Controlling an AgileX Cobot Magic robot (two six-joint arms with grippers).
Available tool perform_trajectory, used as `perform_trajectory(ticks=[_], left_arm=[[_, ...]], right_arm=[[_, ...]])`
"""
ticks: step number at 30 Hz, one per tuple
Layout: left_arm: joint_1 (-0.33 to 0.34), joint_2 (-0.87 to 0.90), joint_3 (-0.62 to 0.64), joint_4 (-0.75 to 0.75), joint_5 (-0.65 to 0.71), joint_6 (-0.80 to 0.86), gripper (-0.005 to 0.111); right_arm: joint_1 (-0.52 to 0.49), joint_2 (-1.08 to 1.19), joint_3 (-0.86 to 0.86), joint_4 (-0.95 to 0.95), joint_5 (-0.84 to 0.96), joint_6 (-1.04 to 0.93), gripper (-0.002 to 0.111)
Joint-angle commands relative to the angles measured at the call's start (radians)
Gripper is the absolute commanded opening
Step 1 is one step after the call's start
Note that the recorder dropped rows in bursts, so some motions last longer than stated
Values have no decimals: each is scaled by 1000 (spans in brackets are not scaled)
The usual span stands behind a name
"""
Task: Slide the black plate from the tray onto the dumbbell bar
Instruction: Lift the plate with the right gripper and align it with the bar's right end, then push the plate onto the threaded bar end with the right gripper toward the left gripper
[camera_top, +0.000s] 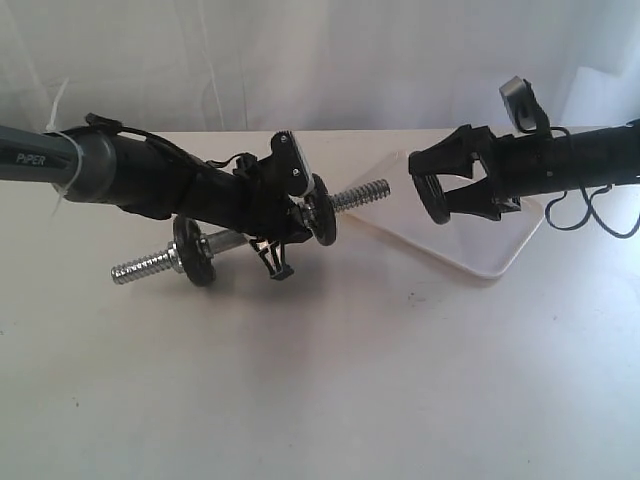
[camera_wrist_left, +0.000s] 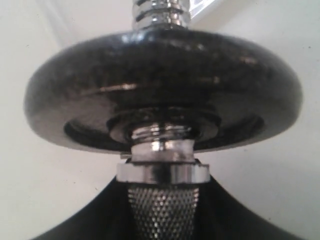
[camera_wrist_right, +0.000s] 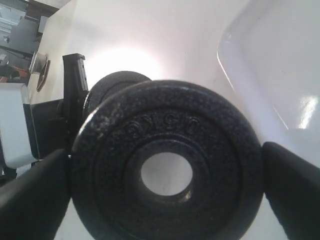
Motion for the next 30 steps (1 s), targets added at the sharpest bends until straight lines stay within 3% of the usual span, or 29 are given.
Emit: perform_trajectory(ticks=[1,14,30], left_arm=[[-10,-29,-40,-92,97,152,0],[-10,-108,-48,-75,228,152,0],[-10,-113,-50,-72,223,152,0]], right_arm=[[5,-31,-1,68,46,4,0],[14,-31,-1,68,46,15,0],[19,-95,-1,23,46,58,0]])
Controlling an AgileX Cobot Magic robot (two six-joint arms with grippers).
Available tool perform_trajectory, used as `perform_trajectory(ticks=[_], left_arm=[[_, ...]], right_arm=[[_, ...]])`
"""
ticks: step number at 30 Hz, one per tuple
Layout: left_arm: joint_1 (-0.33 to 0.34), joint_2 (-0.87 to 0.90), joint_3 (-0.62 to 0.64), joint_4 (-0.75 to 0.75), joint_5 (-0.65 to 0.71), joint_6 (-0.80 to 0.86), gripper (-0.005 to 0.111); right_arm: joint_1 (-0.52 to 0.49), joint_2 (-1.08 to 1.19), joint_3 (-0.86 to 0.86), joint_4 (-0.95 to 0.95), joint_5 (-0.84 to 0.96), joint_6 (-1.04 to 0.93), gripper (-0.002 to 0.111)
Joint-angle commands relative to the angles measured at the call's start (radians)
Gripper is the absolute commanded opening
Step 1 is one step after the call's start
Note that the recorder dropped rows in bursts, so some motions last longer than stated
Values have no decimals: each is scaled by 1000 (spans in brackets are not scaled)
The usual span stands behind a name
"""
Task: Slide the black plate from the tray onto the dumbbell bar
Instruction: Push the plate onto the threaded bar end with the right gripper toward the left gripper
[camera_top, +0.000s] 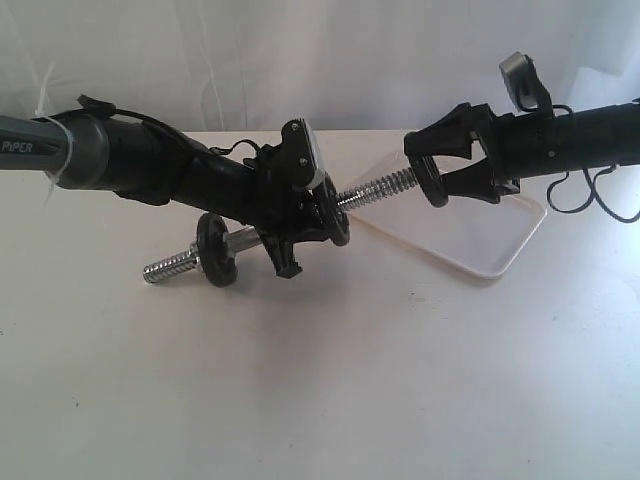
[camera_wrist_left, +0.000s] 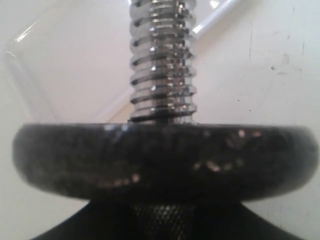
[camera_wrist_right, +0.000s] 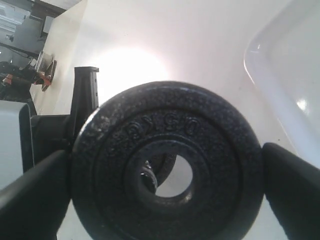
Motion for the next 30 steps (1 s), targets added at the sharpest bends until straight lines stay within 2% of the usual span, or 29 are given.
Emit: perform_trajectory(ticks=[1,30], left_arm=[[-7,-71,-33,-102,53,152,0],[-7,-71,-33,-108,41,152,0]], right_arm=[[7,-28,-4,25,41,19,0],[79,-59,-5,3,41,38,0]])
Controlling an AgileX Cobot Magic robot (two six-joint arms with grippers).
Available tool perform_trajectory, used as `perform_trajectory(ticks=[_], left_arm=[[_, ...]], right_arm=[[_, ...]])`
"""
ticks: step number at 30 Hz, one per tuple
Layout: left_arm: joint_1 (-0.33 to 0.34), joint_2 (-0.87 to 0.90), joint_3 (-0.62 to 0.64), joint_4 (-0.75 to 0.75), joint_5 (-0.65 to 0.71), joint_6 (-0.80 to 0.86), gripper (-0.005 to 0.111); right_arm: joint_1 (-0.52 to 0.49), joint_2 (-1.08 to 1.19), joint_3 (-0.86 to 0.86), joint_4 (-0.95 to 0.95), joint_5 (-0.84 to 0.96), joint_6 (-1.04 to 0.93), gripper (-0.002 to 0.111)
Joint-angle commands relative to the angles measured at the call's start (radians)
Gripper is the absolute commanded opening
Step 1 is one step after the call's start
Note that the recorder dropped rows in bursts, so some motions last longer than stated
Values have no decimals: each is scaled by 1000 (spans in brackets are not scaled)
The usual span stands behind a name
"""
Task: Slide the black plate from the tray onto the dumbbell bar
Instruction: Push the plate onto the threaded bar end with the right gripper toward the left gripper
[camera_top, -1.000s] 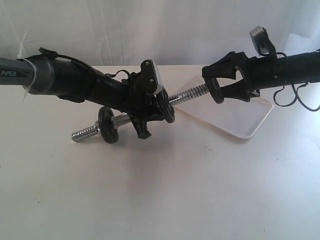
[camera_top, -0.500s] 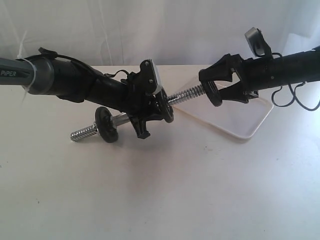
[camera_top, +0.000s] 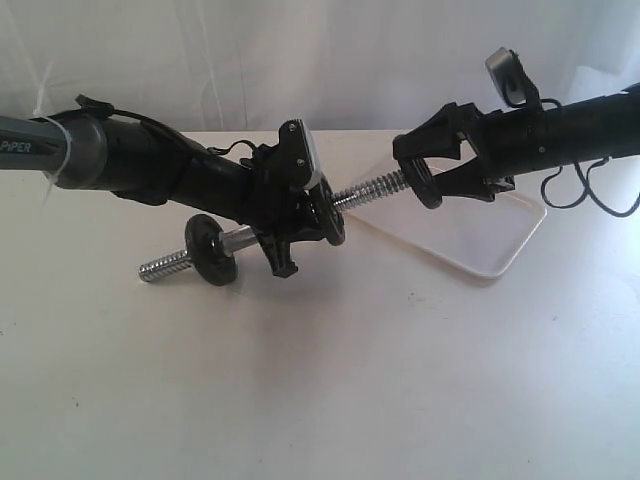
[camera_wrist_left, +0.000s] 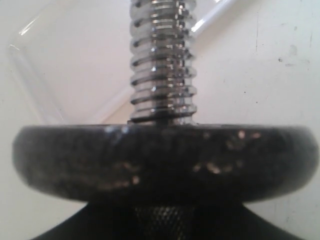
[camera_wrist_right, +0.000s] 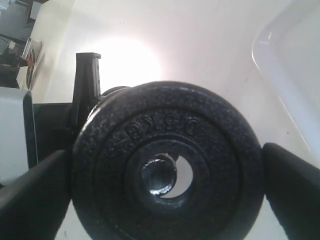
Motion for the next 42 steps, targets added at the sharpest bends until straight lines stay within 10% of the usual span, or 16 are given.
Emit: perform_trajectory(ticks=[1,42], left_arm=[[-9,-72,-33,-115,51,152,0],[-7,-78,-52,-151,56,151,0]], right_arm=[[31,-24,-7,60,69,-3,0],[-31,-7,-7,-7,69,-2,0]])
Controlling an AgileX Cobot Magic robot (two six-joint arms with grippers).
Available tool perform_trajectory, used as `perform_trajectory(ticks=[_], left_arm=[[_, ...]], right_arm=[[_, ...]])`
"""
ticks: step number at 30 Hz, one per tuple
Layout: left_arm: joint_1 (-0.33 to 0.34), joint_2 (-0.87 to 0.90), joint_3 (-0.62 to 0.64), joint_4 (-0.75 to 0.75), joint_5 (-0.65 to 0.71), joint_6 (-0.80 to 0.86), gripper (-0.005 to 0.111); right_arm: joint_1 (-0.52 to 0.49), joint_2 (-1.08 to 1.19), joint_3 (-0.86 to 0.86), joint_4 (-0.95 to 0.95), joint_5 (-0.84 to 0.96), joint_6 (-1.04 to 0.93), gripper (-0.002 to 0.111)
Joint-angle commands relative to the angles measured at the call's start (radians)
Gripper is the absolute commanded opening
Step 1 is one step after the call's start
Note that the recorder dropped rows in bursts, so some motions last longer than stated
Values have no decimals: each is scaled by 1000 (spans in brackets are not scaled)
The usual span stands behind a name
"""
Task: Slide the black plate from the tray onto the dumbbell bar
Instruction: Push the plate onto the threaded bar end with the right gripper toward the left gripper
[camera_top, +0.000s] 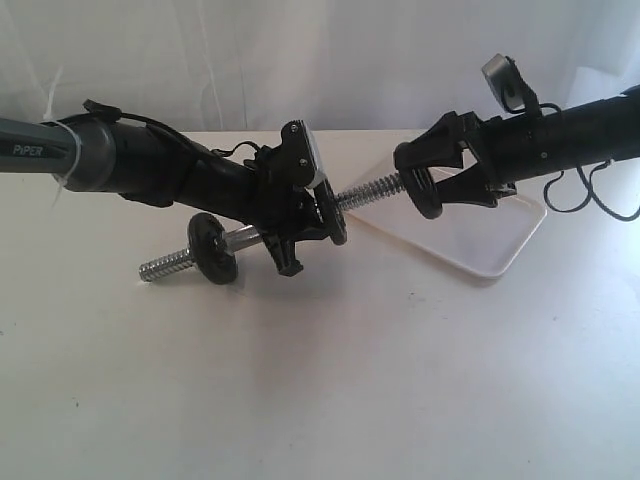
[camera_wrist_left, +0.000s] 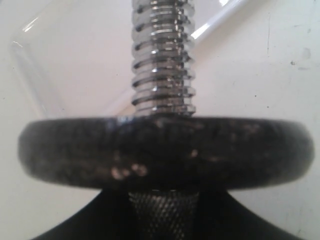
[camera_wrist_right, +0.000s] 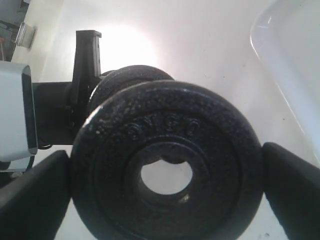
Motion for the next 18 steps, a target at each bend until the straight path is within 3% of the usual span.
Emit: perform_trajectory(ticks=[1,18], left_arm=[[-9,-107,-30,-127,65,151,0],[-9,-107,-30,-123,136,153,0]], right_arm=[[-19,-6,-7,28,50,6,0],[-19,-3,-34,48,50,4,0]])
